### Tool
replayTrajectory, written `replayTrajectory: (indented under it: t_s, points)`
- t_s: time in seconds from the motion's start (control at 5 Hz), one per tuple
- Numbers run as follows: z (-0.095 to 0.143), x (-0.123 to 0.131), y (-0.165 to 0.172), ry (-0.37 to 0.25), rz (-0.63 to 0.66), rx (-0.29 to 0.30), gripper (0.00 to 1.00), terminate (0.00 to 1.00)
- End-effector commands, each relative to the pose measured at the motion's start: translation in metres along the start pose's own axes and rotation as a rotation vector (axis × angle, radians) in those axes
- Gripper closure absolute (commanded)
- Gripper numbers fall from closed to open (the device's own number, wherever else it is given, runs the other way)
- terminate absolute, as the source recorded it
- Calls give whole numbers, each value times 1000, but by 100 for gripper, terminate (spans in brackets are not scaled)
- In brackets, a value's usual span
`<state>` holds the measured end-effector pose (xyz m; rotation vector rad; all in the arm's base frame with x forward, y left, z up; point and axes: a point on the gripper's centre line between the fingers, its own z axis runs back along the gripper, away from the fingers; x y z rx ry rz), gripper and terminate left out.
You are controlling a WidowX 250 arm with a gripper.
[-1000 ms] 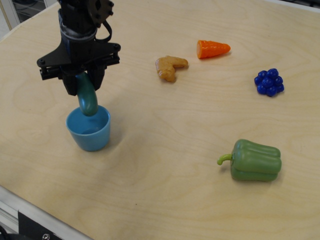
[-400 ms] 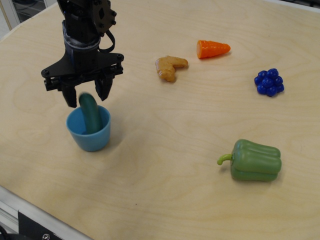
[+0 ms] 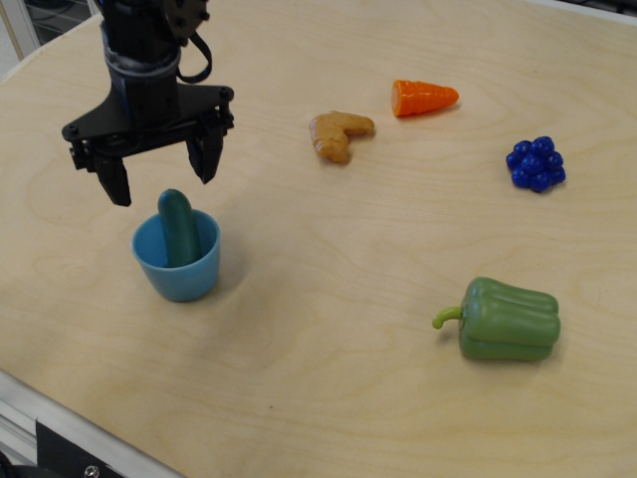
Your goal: Put cucumber in cup
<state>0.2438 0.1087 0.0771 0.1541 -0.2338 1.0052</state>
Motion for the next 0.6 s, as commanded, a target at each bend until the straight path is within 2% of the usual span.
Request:
replayTrajectory:
  t_s: [0.0, 0.2, 0.4]
  points:
    - [36, 18, -4, 36, 32, -75, 0, 0]
    - [36, 18, -4, 36, 32, -75, 0, 0]
    - [36, 18, -4, 36, 32, -75, 0, 100]
